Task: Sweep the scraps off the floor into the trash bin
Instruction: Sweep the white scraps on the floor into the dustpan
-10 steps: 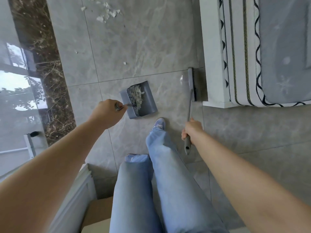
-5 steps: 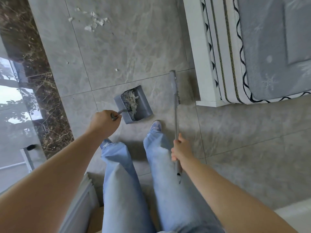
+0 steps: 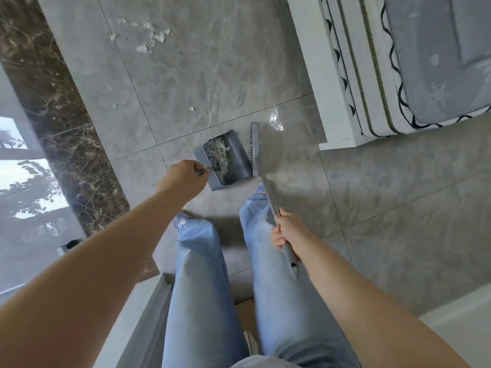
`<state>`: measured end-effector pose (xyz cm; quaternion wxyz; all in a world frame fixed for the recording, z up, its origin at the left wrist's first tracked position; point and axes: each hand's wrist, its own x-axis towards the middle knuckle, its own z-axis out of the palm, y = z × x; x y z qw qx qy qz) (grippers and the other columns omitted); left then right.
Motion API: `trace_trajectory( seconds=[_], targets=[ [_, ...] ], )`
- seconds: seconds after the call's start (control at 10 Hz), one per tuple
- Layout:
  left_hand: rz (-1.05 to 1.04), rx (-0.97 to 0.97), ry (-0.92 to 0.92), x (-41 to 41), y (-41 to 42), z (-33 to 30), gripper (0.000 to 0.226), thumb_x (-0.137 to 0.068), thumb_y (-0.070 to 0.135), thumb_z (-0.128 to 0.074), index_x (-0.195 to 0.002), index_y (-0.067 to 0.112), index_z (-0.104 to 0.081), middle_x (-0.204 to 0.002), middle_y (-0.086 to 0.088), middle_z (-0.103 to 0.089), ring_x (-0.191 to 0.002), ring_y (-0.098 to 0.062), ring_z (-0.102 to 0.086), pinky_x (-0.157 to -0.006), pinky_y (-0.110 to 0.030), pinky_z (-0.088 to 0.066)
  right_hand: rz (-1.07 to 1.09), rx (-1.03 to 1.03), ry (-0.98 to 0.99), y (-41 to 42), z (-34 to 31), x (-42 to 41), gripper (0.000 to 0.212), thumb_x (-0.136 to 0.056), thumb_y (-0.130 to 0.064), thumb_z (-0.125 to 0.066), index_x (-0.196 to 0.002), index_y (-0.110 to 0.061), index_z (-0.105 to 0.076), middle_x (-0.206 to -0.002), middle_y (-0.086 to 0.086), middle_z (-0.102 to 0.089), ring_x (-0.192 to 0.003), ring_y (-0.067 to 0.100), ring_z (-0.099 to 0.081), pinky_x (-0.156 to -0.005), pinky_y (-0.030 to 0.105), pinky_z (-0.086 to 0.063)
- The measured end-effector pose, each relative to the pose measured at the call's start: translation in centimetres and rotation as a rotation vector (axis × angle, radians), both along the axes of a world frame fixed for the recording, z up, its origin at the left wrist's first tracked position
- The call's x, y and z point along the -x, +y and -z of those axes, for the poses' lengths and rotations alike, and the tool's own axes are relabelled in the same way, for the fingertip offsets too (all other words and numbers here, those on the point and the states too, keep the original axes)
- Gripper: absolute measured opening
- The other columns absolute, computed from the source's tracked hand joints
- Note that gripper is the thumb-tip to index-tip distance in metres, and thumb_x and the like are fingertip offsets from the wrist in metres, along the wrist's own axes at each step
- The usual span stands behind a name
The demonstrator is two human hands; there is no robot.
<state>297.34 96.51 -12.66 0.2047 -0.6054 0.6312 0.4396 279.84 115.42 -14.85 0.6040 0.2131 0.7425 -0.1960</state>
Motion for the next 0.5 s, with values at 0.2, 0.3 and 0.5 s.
trace_trajectory(
  seconds=[0.2,0.3,0.5],
  targets=[
    [0.056,0.009,-0.013,-9.4,-3.2,-0.6,0.039,-0.093,0.043,-0.055,-0.076,0.009,-0.061,-0.057,-0.008,-0.056,-0.042,-0.025,-0.049,-0.041,-0.025,-0.041,0.049,-0.139,0.1,-2.7,-0.1,-1.9,0.03,-0.103,-0.019,-0.034,-0.075,-0.02,-0.043,-0.056,0.002,-0.032,-0.023,0.009,-0.025,-0.029,0.01,-0.02],
    [0.085,-0.013,-0.017,-12.9,-3.6,-0.3,0.038,-0.095,0.042,-0.057,-0.078,0.008,-0.063,-0.058,-0.01,-0.059,-0.047,-0.026,-0.054,-0.044,-0.028,-0.044,0.014,-0.151,0.113,-4.6,1.8,-5.4,0.032,-0.099,-0.024,-0.038,-0.069,-0.014,-0.043,-0.06,0.002,-0.04,-0.037,0.012,-0.037,-0.031,0.02,-0.029],
    [0.098,-0.019,-0.048,-17.3,-2.5,1.3,0.037,-0.099,0.038,-0.049,-0.079,0.01,-0.062,-0.063,-0.01,-0.06,-0.051,-0.024,-0.056,-0.043,-0.023,-0.037,-0.217,-0.032,-0.005,-7.2,-0.6,-17.5,0.02,-0.098,-0.014,-0.034,-0.103,-0.003,-0.051,-0.066,0.007,-0.043,-0.05,0.021,-0.043,-0.041,0.027,-0.039]
  ],
)
